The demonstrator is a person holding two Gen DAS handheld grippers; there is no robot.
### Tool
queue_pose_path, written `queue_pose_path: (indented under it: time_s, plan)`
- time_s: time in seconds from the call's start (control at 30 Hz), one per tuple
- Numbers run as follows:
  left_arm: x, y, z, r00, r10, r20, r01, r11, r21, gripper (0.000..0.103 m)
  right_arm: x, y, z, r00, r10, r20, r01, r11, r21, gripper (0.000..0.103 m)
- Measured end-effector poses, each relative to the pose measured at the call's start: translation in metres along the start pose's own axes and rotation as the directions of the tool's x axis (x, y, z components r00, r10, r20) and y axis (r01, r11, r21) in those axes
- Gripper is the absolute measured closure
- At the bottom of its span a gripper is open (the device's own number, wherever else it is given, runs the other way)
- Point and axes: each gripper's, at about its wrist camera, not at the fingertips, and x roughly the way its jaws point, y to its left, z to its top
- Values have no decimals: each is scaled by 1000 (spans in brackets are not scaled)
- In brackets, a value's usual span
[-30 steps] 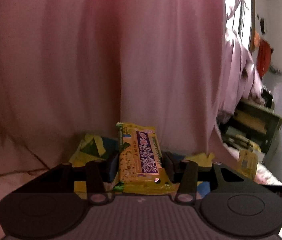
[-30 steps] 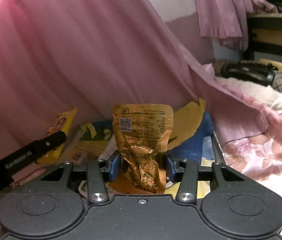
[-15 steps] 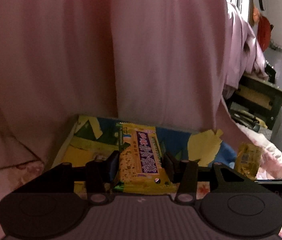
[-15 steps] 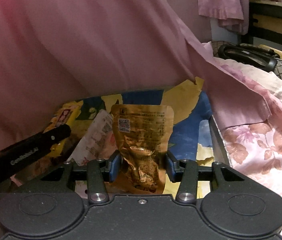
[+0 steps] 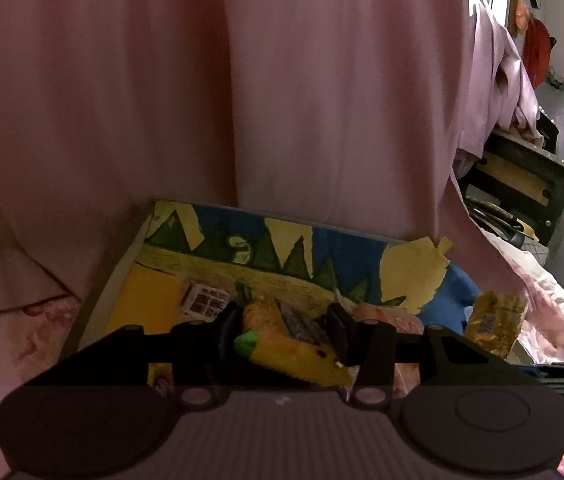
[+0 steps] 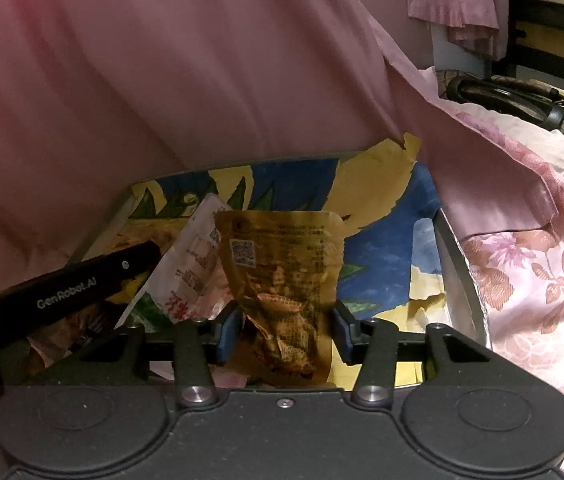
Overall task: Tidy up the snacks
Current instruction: 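Carry both held packets over the cardboard box and lower them inside, then open both grippers to release the packets into the box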
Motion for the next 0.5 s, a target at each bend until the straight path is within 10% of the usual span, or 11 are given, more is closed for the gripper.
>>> queue_pose_path:
  time_s: [0.5]
  plan:
    - [-33,-15,10,1000,28,9,-28,999,16,19,-32,-9,7,998,-33,58,28,995,96,12]
